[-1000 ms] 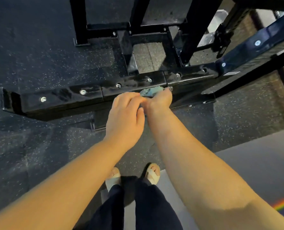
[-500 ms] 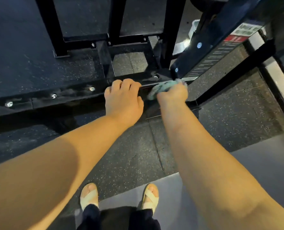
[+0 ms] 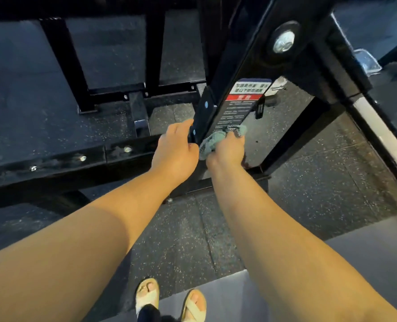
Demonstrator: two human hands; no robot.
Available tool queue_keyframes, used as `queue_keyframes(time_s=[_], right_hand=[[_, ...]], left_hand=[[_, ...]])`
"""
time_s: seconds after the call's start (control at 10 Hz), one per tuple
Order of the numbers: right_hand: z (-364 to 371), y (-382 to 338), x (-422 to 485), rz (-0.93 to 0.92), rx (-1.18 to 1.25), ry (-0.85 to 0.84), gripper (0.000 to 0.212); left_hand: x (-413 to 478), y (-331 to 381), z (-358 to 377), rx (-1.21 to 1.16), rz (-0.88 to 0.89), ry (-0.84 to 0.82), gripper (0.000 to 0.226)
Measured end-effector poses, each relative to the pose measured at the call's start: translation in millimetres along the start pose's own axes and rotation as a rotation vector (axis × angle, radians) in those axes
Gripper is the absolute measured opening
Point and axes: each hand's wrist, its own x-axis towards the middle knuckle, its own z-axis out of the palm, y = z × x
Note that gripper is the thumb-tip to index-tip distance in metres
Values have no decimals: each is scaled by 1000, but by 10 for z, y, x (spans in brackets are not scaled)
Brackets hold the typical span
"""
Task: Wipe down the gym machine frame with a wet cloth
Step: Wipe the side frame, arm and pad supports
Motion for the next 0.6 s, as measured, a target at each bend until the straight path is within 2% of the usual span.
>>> queue_keyframes(time_s=[0.1,0.2,0.3,0.4,0.5,0.6], right_hand=[[83,-296,-179,-117,-76,32,45],[99,-429,-201,-317,-118,35,48],[28,-569,-268,-132,-213,-58,40],[-193,-692,-283,-78,-578,-98,29],[-409,-808,-408,-24,-616,-145,19],[-690,-908,-572,75,-609,-203,24]], left_hand=[[120,244,64,-280,48,-59,67],[183,289,120,-395,-8,-66,77],[119,370,93,-370,-27,-90,74],[44,526,8,-384,-123,-103,59],[-98,628,40,-342,-171,-147,16],[-287,881,103,-456,-359,-226,16]])
